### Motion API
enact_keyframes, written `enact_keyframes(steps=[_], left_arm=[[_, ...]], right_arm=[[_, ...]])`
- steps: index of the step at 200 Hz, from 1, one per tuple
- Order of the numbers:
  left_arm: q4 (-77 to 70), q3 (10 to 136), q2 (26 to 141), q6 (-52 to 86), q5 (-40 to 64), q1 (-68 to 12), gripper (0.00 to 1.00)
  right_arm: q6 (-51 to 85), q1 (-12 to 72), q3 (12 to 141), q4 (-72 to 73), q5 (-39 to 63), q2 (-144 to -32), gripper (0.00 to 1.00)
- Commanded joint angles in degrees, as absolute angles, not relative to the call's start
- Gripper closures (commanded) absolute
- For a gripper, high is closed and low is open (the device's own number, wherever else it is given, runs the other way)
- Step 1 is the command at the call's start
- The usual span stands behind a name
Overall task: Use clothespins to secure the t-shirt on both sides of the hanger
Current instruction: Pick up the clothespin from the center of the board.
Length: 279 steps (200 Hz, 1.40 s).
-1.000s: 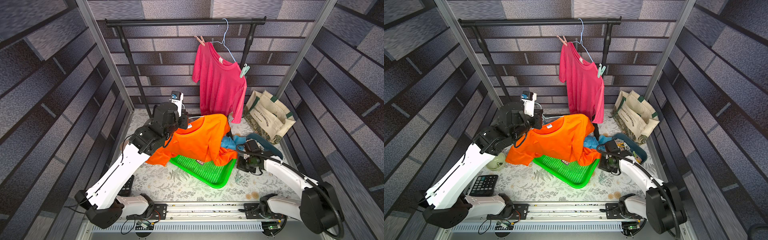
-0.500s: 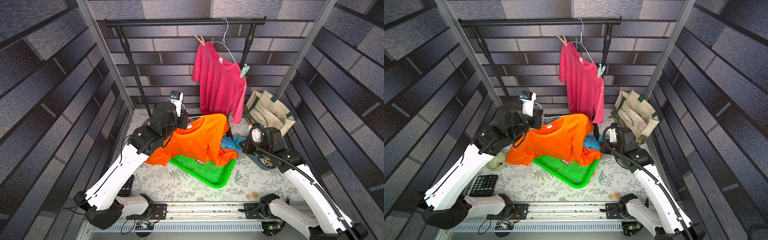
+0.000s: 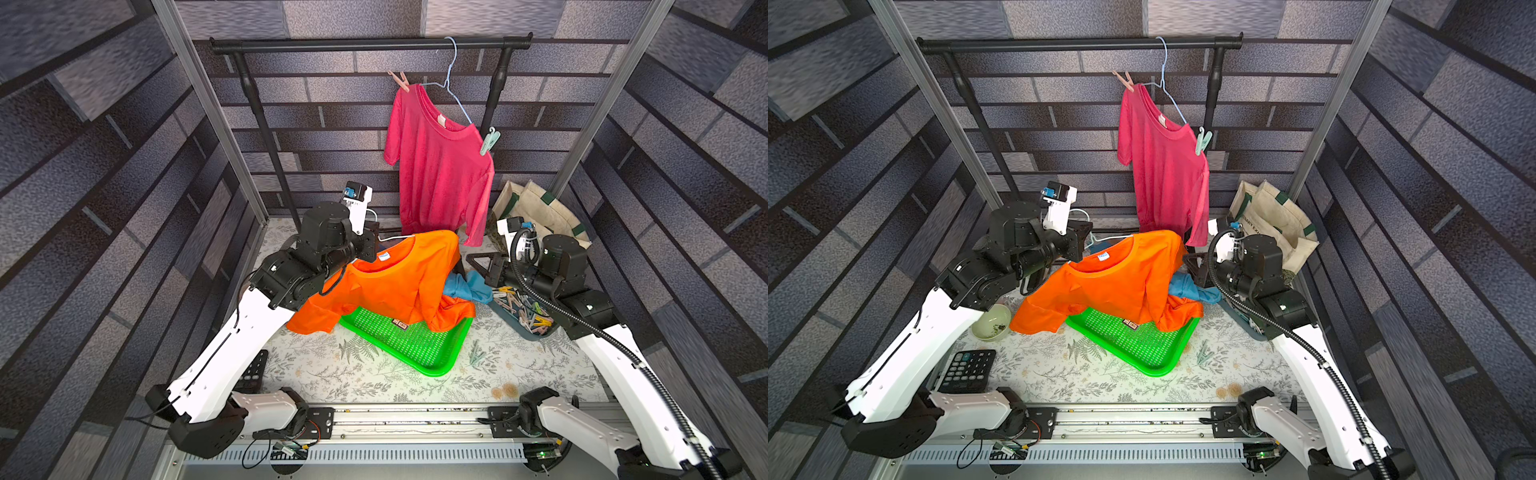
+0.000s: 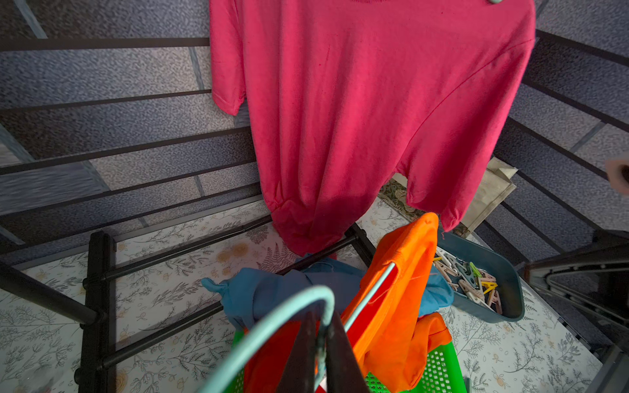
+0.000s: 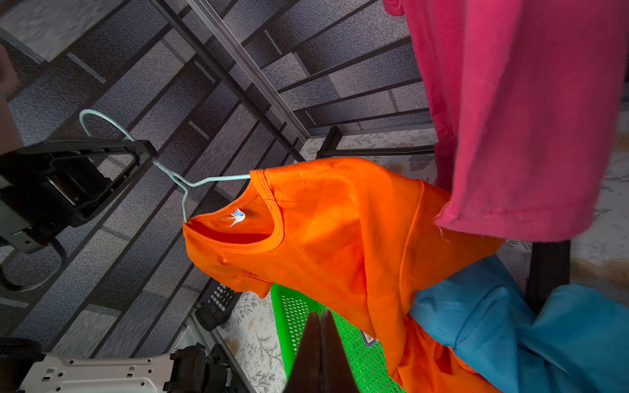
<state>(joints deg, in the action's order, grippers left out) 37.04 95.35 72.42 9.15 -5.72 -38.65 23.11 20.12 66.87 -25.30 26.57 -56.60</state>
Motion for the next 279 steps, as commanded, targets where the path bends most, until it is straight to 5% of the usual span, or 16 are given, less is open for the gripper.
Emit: enact_keyframes(steps=[1,30,55,81,141,175,259,279], left_arm=[[38.2,97.2,71.6,7.6,-5.2,-39.5,0.89],[37.6,95.8,70.8,7.5,-6.9,-39.6,0.89],[37.1,95.4,70.6,7.3,-7.6,-39.4,0.89],[36.9,95.5,70.7,6.9,-7.7,-39.1,0.88],[37.3,94.2,70.5,7.2,-7.5,-39.1,0.86],[36.9,93.7,70.2,7.2,-7.7,-39.0,0.85],[36.6,93.0,71.3,7.1,-7.0,-38.8,0.84],[36.4,92.3,71.0,7.5,-7.0,-38.4,0.78]], right_arm=[[23.3,19.9,69.8,-27.9,24.1,-57.4,1.00],[24.2,19.9,66.6,-43.6,7.5,-54.4,1.00],[28.8,19.9,56.4,-51.8,0.8,-49.5,0.78],[33.2,19.9,46.6,-55.1,6.7,-48.2,0.43],[41.6,19.9,30.4,-41.7,16.0,-54.4,0.29],[41.9,19.9,29.0,-36.1,15.6,-61.5,0.29],[38.3,19.9,31.4,-34.8,5.2,-73.2,0.48],[37.1,20.0,32.2,-35.8,3.0,-74.3,0.54]])
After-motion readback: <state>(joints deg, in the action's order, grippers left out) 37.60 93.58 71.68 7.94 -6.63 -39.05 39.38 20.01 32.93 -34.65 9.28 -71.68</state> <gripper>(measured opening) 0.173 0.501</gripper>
